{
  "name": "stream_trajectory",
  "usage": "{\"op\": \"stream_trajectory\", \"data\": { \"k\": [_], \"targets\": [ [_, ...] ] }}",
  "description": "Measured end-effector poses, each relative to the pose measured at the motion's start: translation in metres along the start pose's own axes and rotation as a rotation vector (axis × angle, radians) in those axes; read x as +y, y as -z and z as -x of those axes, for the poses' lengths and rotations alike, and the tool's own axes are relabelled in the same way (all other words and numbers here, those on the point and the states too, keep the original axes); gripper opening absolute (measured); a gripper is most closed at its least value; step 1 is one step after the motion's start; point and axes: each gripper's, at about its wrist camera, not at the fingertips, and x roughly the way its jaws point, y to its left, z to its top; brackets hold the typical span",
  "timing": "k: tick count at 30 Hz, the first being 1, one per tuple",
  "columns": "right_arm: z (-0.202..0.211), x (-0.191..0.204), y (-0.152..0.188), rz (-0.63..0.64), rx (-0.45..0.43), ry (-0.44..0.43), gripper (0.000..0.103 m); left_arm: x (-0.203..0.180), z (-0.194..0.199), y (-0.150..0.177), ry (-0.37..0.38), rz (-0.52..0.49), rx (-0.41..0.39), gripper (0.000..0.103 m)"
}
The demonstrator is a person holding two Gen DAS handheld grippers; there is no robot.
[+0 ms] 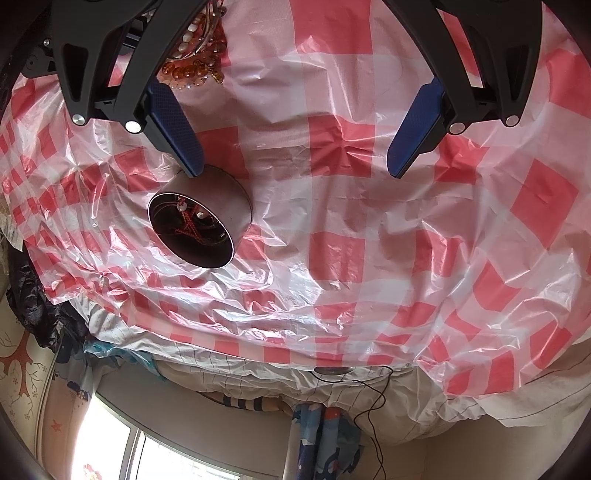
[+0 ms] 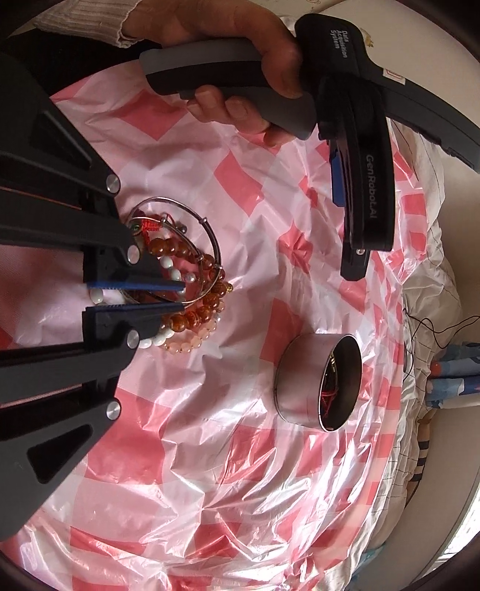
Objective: Organize jewelry
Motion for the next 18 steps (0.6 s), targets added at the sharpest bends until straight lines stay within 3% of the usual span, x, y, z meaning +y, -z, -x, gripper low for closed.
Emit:
{"op": "stream_trajectory", "data": {
  "k": [5, 10, 14, 15, 16, 17, 18],
  "targets": [
    [0.018, -0.009, -0.004, -0.035, -0.052, -0.045, 0.0, 0.003, 0.003, -0.001, 0.005, 0.004, -0.002, 0.095],
    [0.036, -0.04, -0.008, -0.066, -0.055, -0.005, 0.0, 0.0, 0.003, 0.005, 0.035, -0.045, 0.039, 0.095],
    [0.04, -0.044, -0.002, -0.121, -0.038, -0.127, 0.001, -0.001, 0.001, 0.009, 0.014, -0.076, 0.051, 0.095],
    [0.039, -0.039, 0.0, -0.12, -0.032, -0.135, 0.014, 0.0, 0.0, 0.01, 0.014, -0.073, 0.053, 0.095],
    [0.038, -0.033, 0.001, -0.115, -0.025, -0.127, 0.05, 0.001, 0.0, 0.01, 0.014, -0.07, 0.055, 0.095],
    [0.039, -0.026, 0.003, -0.096, -0.04, -0.095, 0.063, 0.002, 0.0, 0.01, 0.013, -0.067, 0.057, 0.095],
    [0.04, -0.018, 0.004, -0.058, -0.064, -0.052, 0.065, 0.003, -0.001, 0.01, 0.013, -0.065, 0.058, 0.095]
  ]
}}
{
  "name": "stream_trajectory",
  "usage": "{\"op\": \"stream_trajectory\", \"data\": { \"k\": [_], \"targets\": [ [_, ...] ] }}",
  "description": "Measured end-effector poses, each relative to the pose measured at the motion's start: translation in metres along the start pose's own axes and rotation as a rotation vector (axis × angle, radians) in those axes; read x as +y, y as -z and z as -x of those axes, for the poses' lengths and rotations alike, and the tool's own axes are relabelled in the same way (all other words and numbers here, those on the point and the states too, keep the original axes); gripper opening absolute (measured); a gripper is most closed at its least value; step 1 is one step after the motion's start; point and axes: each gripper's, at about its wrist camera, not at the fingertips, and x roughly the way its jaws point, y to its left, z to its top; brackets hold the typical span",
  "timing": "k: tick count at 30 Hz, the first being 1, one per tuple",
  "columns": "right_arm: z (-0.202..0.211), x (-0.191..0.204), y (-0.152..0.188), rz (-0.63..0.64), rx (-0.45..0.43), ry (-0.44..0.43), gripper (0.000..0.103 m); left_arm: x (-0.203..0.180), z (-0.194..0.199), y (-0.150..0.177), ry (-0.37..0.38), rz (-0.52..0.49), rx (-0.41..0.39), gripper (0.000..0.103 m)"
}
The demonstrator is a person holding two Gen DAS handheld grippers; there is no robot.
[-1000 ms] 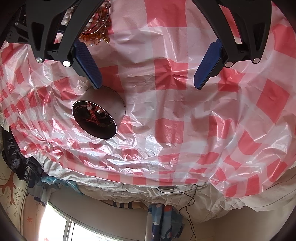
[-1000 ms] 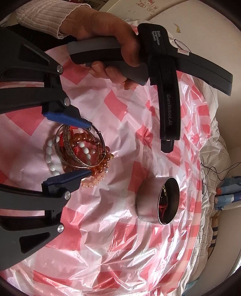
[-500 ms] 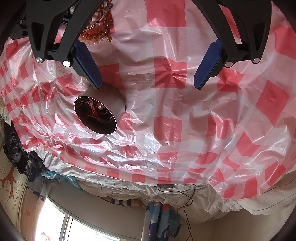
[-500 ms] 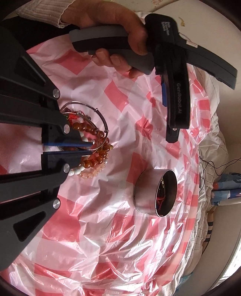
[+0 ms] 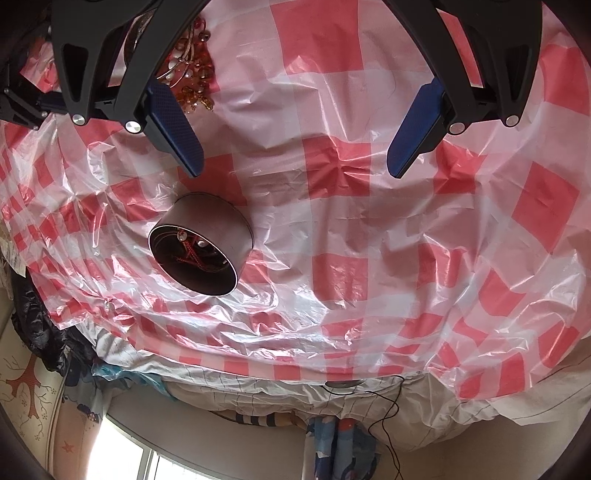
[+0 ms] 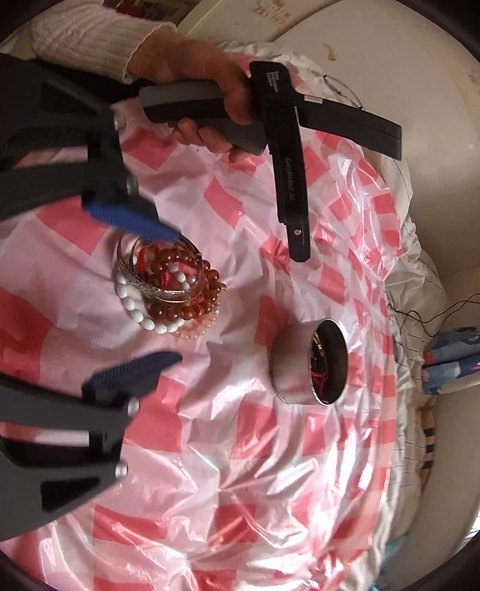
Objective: Organize jewelry
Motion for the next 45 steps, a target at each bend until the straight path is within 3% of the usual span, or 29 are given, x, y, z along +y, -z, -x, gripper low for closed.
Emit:
{"op": "stream_trajectory", "data": {
  "k": [3, 6, 8, 9, 11, 15, 18, 20, 24, 26, 31, 38, 45],
  "targets": [
    [-0.009, 0.012, 0.003, 0.045, 0.023, 0.054, 0.048, 0.0, 0.0, 0.0, 0.001, -0.006, -0.001, 0.095],
    [-0.022, 0.014, 0.006, 0.06, 0.056, 0.091, 0.038, 0.0, 0.001, 0.0, 0.001, -0.008, -0.003, 0.095],
    [-0.029, 0.016, 0.01, 0.071, 0.07, 0.102, 0.024, 0.0, 0.001, 0.0, 0.003, -0.006, -0.006, 0.095],
    [-0.032, 0.017, 0.012, 0.082, 0.075, 0.108, 0.012, 0.001, 0.002, 0.0, 0.002, -0.006, -0.007, 0.095],
    [-0.029, 0.016, 0.013, 0.083, 0.052, 0.113, 0.006, 0.001, 0.003, 0.0, 0.001, -0.006, -0.01, 0.095],
    [-0.013, 0.003, 0.009, 0.005, -0.012, 0.056, 0.004, 0.003, 0.005, 0.0, 0.005, -0.008, -0.009, 0.095],
    [-0.001, -0.018, 0.004, -0.082, -0.042, 0.007, 0.004, 0.003, 0.006, 0.002, 0.05, -0.022, 0.013, 0.095],
    [0.008, -0.032, 0.002, -0.12, -0.059, 0.004, 0.004, 0.003, 0.007, 0.006, 0.119, -0.037, 0.049, 0.095],
    [0.022, -0.065, 0.001, -0.208, -0.116, 0.003, 0.004, -0.003, 0.014, 0.021, 0.33, -0.064, 0.099, 0.095],
    [0.027, -0.081, 0.005, -0.273, -0.149, -0.019, 0.004, -0.011, 0.02, 0.031, 0.368, -0.128, 0.091, 0.095],
    [0.037, -0.095, 0.01, -0.345, -0.199, -0.063, 0.004, -0.038, 0.029, 0.059, 0.243, -0.351, 0.023, 0.095],
    [0.036, -0.089, 0.007, -0.326, -0.203, -0.089, 0.004, -0.064, 0.03, 0.066, 0.204, -0.429, -0.037, 0.095],
    [0.035, -0.09, 0.008, -0.332, -0.2, -0.097, 0.004, -0.067, 0.012, 0.066, 0.273, -0.401, 0.038, 0.062]
  ]
}}
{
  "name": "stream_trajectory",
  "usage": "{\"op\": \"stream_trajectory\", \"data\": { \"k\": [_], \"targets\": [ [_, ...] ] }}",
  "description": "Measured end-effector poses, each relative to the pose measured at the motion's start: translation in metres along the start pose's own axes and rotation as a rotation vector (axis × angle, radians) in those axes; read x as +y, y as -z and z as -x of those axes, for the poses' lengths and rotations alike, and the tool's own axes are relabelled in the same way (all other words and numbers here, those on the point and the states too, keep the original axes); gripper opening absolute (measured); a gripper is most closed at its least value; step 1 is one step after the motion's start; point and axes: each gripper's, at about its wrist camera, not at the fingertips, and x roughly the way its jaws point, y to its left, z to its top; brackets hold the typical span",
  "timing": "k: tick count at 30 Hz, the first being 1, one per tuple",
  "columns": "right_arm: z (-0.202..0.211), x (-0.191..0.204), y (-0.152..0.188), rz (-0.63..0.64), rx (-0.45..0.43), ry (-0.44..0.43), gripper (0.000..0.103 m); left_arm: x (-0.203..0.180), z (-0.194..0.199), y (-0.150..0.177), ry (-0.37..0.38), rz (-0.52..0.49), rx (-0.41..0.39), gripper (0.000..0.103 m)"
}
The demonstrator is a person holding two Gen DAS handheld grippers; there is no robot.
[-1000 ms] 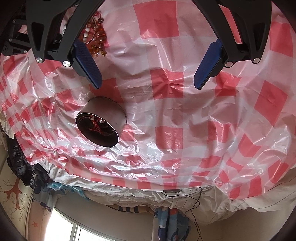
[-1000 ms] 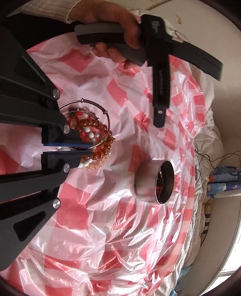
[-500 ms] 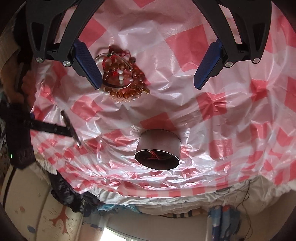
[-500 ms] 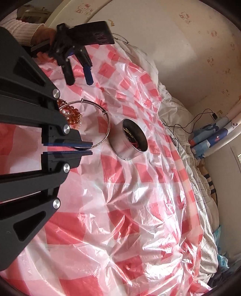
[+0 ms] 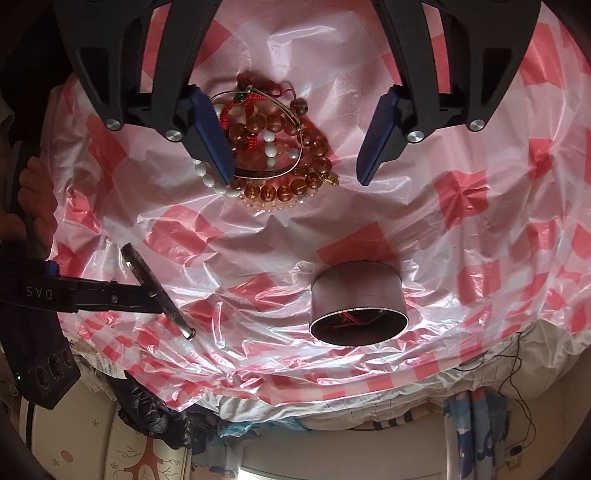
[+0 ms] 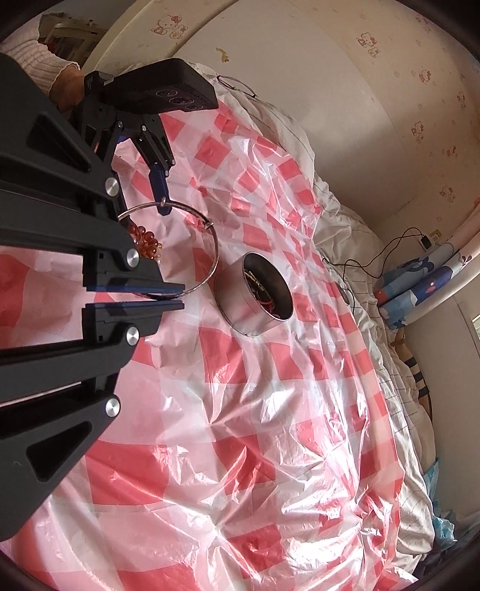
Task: Organize jewelry
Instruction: 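Lift the silver bangle toward the tin with the right tool while the left tool grasps amber beads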
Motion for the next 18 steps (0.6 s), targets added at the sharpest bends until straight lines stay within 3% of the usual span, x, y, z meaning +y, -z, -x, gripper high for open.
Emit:
{"op": "stream_trajectory", "data": {
  "k": [8, 11, 13, 18],
  "targets": [
    [-0.004, 0.004, 0.002, 0.008, 0.011, -0.015, 0.004, -0.007, -0.015, 0.006, 0.047, -0.036, 0.048, 0.025],
    [-0.003, 0.004, 0.002, 0.007, 0.011, -0.017, 0.004, -0.001, -0.018, 0.005, 0.053, -0.001, 0.064, 0.012],
    [-0.004, 0.004, 0.002, 0.006, 0.012, -0.016, 0.004, 0.004, -0.017, 0.005, 0.082, 0.029, 0.068, 0.006],
    [-0.006, 0.003, 0.003, -0.001, 0.016, -0.015, 0.004, 0.018, -0.014, 0.005, 0.193, 0.133, 0.074, 0.004]
  ]
}}
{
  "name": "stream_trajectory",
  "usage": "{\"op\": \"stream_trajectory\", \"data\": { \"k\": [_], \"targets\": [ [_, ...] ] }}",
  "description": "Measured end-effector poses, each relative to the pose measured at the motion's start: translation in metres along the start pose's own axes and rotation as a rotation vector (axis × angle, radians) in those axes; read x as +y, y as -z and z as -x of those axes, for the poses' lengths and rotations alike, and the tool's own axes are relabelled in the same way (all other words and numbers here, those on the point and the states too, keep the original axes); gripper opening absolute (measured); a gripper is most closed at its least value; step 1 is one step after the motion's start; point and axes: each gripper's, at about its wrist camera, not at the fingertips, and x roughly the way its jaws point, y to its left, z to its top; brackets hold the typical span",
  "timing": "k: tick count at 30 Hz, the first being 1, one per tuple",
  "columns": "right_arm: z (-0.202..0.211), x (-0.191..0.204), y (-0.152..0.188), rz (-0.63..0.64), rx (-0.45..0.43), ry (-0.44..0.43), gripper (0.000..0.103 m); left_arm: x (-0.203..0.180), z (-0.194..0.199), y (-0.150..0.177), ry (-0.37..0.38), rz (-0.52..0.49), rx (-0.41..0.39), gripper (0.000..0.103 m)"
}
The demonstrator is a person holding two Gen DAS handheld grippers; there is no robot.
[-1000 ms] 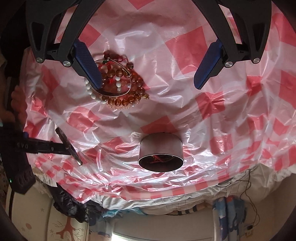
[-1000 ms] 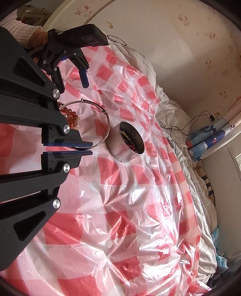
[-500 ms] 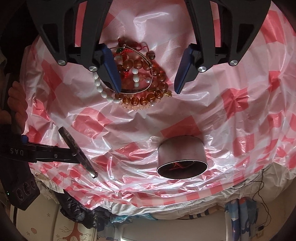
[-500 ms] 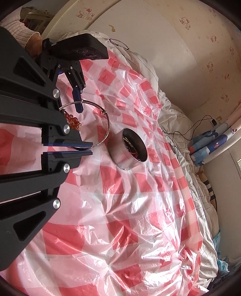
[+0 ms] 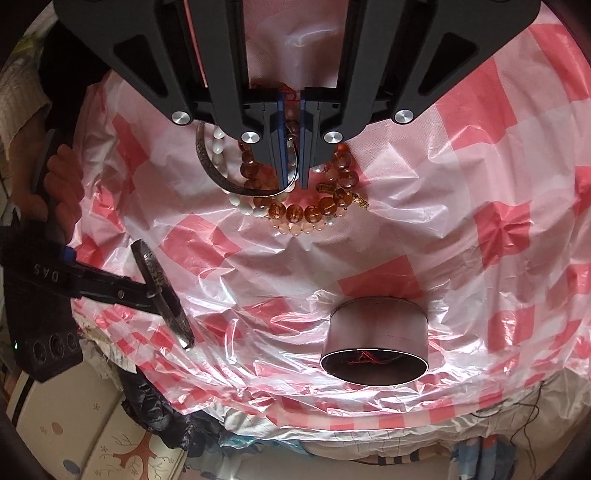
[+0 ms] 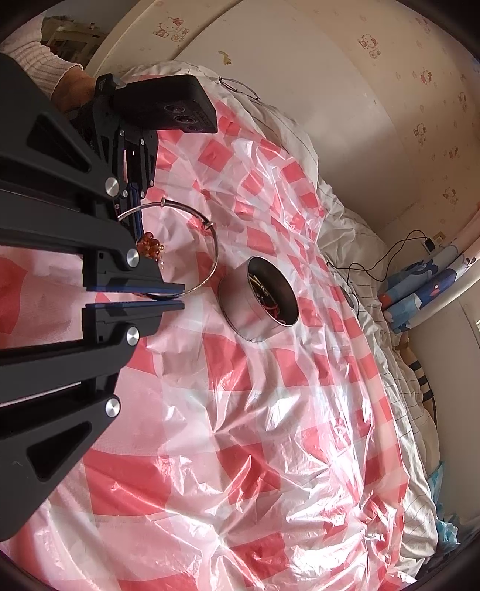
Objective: Organize jewelry
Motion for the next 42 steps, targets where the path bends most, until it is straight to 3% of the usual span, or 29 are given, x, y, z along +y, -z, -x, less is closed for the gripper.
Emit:
{"op": "stream_trajectory", "data": {
  "k": [8, 12, 20, 29, 34, 42],
  "targets": [
    [-0.003, -0.001, -0.001, 0.0, 0.004, 0.0, 0.004, 0.029, 0.03, -0.008, 0.13, 0.158, -0.11, 0.003],
    [-0.007, 0.001, 0.0, 0.009, 0.009, 0.006, 0.004, 0.034, 0.04, -0.012, 0.051, 0.154, -0.138, 0.003],
    [-0.011, 0.007, -0.008, 0.036, -0.008, 0.021, 0.004, 0.032, 0.053, -0.037, -0.009, 0.146, -0.211, 0.003],
    [-0.015, 0.023, -0.068, 0.092, -0.098, 0.061, 0.004, 0.033, 0.058, -0.101, -0.025, 0.175, -0.318, 0.003],
    [-0.024, 0.024, -0.095, 0.133, -0.151, 0.108, 0.004, 0.044, 0.04, -0.128, -0.058, 0.187, -0.32, 0.003],
    [-0.042, 0.001, -0.092, 0.088, -0.139, 0.13, 0.004, 0.061, -0.001, -0.133, -0.087, 0.217, -0.266, 0.003]
  ]
}}
